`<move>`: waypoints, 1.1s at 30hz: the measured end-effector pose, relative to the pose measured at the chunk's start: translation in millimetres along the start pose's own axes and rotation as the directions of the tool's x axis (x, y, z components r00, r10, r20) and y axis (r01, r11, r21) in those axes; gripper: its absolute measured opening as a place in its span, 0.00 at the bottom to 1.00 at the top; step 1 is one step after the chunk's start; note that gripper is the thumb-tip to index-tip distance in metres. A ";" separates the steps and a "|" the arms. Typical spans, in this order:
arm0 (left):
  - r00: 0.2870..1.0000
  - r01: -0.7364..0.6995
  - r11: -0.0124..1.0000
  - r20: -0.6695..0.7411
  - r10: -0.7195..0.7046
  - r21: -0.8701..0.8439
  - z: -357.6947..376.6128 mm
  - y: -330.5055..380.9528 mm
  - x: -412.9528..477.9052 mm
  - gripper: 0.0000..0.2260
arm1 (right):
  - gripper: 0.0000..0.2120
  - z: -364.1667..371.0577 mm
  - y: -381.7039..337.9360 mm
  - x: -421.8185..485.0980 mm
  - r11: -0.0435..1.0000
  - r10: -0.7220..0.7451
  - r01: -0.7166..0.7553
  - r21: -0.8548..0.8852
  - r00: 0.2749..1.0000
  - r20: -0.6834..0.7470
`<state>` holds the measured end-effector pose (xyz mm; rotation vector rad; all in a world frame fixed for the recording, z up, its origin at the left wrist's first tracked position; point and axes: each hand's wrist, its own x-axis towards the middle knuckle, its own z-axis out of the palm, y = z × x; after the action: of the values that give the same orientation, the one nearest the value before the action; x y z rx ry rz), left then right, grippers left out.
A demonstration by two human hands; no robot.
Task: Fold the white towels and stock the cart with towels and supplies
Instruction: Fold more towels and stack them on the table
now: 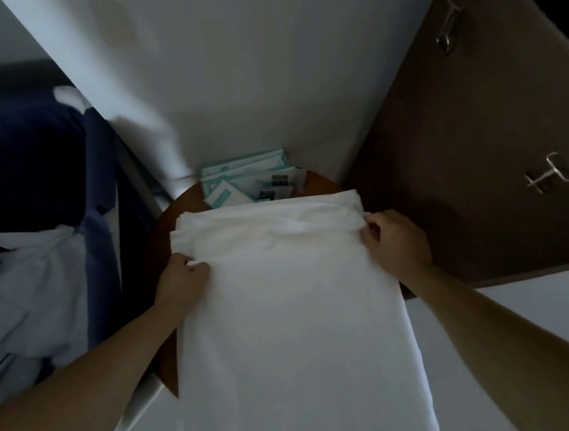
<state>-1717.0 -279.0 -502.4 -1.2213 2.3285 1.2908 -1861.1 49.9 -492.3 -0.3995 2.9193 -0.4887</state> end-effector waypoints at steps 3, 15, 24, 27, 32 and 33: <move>0.999 -0.016 1.000 -0.045 0.017 0.027 5.0 -1.3 -2.3 0.09 | 0.14 -0.4 4.8 0.3 0.992 -0.121 0.115 -0.056 0.987 -0.104; 0.999 -0.024 0.998 -0.044 0.027 0.051 9.8 -0.7 -0.4 0.09 | 0.18 -37.8 -2.0 54.7 0.844 0.090 -0.254 0.472 0.935 0.342; 0.999 0.004 0.999 -0.045 -0.002 0.053 9.6 2.3 -0.4 0.10 | 0.15 -34.7 -15.7 60.6 0.998 -0.004 -0.021 0.057 0.910 0.414; 0.999 -0.004 0.999 -0.049 0.005 0.034 10.3 2.7 -3.9 0.09 | 0.09 -28.0 -15.0 62.0 0.999 -0.011 -0.001 0.046 0.966 0.259; 0.998 -0.009 1.000 -0.057 0.010 0.028 10.9 3.1 -5.7 0.09 | 0.05 -20.7 -11.1 68.5 0.982 -0.008 -0.035 0.185 0.975 0.224; 0.998 -0.004 1.000 -0.058 0.006 0.026 10.6 3.3 -5.5 0.09 | 0.04 -23.2 -12.1 70.2 0.958 0.028 -0.089 0.273 0.975 0.220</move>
<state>-1718.1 -266.8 -503.8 -1.2620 2.3817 1.2391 -1929.6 25.7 -474.0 -0.3039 2.5960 -0.7867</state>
